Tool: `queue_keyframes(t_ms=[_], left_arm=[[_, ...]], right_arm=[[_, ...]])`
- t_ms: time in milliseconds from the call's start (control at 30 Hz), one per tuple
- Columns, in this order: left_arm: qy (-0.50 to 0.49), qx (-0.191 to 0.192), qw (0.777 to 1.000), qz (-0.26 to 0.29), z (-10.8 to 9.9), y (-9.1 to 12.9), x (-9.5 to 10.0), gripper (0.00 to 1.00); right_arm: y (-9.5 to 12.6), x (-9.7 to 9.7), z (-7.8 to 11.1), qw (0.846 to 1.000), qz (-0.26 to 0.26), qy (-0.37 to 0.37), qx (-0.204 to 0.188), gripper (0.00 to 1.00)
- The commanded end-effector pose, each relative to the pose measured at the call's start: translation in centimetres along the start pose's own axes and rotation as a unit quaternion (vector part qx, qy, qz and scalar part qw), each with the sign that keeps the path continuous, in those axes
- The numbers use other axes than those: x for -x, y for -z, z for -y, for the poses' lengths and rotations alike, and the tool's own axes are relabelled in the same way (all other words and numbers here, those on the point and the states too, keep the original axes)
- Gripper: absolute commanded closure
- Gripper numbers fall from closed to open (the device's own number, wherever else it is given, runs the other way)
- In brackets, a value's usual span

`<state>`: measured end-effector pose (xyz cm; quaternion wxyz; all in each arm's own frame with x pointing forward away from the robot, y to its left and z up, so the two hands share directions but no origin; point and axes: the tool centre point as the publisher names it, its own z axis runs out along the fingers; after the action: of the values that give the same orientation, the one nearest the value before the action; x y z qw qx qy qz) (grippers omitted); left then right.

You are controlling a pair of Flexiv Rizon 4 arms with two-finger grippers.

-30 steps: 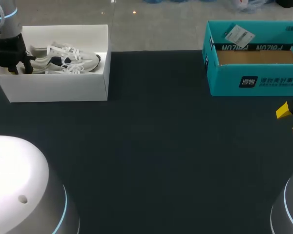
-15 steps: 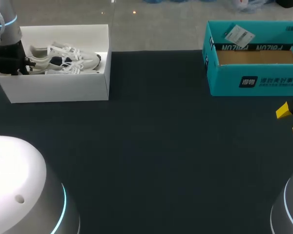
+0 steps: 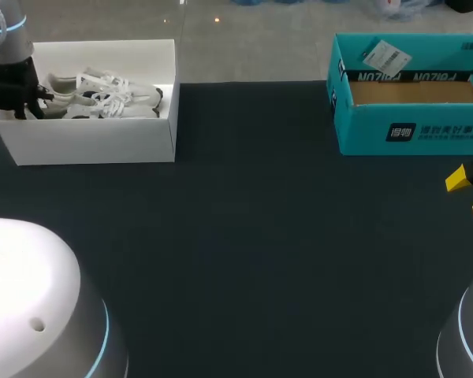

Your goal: Take the shoe out of the shoebox, open the shoe tongue, remove and reinsert the insole, then place the shoe into the shoebox

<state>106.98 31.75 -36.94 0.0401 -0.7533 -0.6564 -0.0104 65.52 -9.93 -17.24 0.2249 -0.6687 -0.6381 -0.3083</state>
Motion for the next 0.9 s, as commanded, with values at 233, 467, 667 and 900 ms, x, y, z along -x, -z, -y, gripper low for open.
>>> queue_keyframes(t_ms=[233,467,667,900], left_arm=[[0.011,0.011,1.000,-0.010,1.7,6.5,0.5,1.00],[0.015,0.010,1.000,-0.024,3.0,11.9,0.8,1.00],[0.007,0.023,1.000,-0.016,3.7,15.0,0.8,1.00],[0.008,0.022,0.999,-0.030,3.0,16.8,0.0,1.00]], right_arm=[[-0.1,0.0,0.2,1.000,0.000,0.000,0.002,0.00],[-0.1,0.0,0.2,1.000,0.000,0.000,0.002,0.00],[-0.1,0.0,0.2,1.000,0.000,0.000,0.002,0.00],[-0.1,0.0,0.2,1.000,0.000,0.000,0.002,0.00]])
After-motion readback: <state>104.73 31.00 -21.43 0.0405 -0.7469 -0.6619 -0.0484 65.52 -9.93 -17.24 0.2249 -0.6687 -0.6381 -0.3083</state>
